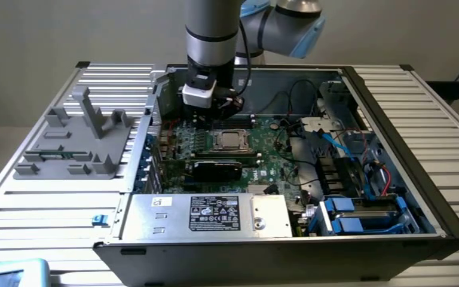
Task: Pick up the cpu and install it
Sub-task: 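Install the second cpu locking lever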
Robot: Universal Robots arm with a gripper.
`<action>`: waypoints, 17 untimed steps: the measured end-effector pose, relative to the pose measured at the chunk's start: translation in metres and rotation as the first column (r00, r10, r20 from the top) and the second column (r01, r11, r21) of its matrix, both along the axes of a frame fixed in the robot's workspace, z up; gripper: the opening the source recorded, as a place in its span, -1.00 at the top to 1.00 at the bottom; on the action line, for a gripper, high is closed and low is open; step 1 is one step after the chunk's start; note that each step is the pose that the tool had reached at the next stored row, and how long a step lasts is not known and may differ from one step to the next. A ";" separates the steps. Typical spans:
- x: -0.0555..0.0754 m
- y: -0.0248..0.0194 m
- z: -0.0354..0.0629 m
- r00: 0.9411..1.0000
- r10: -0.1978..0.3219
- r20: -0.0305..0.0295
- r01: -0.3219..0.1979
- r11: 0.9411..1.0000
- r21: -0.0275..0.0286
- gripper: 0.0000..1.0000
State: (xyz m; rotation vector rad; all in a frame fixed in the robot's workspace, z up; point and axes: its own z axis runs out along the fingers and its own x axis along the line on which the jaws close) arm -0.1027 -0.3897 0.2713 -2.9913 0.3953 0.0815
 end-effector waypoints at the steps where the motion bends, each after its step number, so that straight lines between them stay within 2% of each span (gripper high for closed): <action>1: 0.000 0.0016 0.0022 1.000 0.000 0.001 0.000 1.000 -0.005 0.78; 3: 0.000 0.0038 0.0063 1.000 0.000 0.002 0.000 1.000 -0.019 0.78; 6: 0.002 0.0055 0.0084 1.000 0.000 0.002 0.000 0.999 -0.046 0.78; 7: 0.003 0.0058 0.0085 1.000 0.000 0.003 0.000 0.999 -0.051 0.78; 8: 0.004 0.0059 0.0086 1.000 0.000 0.006 0.000 0.999 -0.052 0.78; 13: 0.012 0.0060 0.0092 1.000 0.000 0.022 0.001 0.999 -0.052 0.78; 17: 0.017 0.0060 0.0105 1.000 0.000 0.024 0.001 0.999 -0.053 0.78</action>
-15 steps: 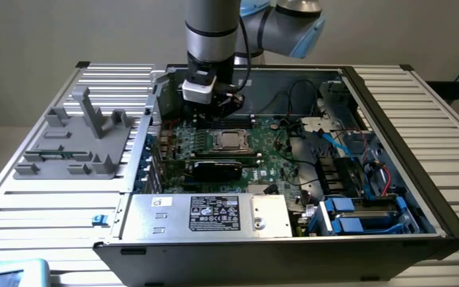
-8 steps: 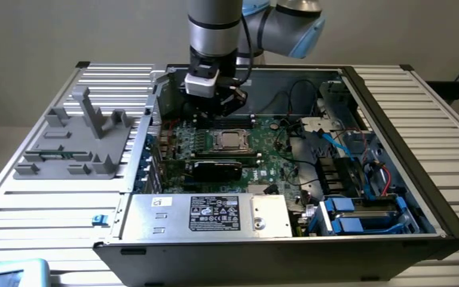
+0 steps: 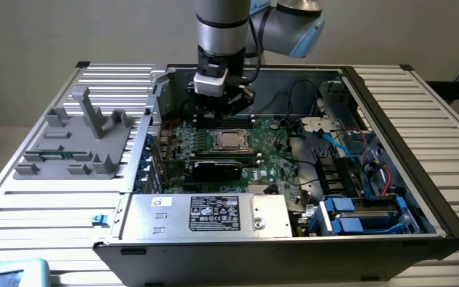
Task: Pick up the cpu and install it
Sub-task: 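Install the second cpu locking lever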
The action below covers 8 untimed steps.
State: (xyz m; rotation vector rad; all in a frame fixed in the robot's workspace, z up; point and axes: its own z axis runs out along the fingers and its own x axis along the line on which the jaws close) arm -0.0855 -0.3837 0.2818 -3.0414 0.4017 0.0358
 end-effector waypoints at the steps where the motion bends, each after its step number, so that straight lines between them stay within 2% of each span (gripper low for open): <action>1: 0.001 0.0001 0.0006 1.000 0.000 0.000 0.000 1.000 -0.002 0.78; 3: 0.001 0.0006 0.0015 1.000 0.000 0.003 0.000 1.000 -0.005 0.78; 4: 0.002 0.0010 0.0022 1.000 0.000 0.003 0.000 1.000 -0.010 0.78; 6: 0.002 0.0023 0.0025 1.000 0.001 0.003 -0.001 1.000 -0.022 0.78; 7: 0.002 0.0028 0.0025 1.000 0.001 0.003 -0.001 1.000 -0.025 0.78; 8: 0.002 0.0028 0.0025 1.000 0.001 0.003 -0.001 1.000 -0.025 0.78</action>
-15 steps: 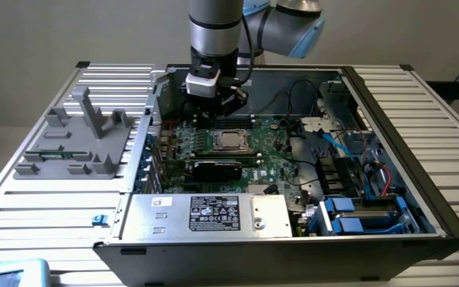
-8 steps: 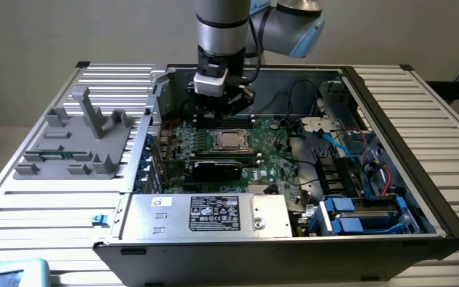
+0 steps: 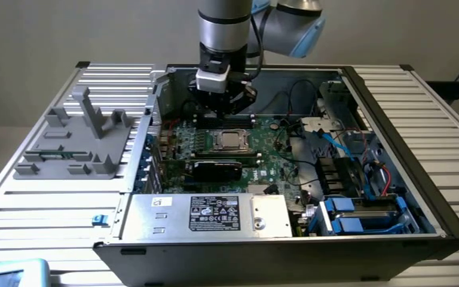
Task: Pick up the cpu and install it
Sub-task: 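Install the second cpu locking lever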
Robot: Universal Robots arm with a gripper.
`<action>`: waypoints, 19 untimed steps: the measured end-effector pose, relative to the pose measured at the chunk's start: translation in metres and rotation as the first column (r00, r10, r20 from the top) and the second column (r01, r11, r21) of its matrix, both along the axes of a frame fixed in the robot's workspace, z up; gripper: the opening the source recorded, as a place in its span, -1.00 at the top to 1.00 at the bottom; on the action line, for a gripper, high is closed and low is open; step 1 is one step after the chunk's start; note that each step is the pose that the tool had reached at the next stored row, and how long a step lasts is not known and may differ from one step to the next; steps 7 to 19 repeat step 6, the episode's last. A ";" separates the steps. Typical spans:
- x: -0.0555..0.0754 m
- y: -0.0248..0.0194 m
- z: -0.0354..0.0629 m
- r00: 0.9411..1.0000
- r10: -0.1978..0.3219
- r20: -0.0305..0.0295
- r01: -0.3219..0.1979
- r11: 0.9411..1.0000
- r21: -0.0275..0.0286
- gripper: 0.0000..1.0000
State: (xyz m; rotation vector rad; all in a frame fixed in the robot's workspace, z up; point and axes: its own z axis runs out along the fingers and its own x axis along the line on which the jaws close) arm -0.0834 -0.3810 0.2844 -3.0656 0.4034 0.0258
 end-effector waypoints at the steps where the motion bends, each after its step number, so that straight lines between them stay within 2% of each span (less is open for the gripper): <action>1: 0.000 0.0000 0.0000 1.000 0.000 0.000 0.000 1.000 0.000 0.78; 19: 0.000 0.0000 0.0000 1.000 0.000 0.000 0.000 1.000 0.000 0.78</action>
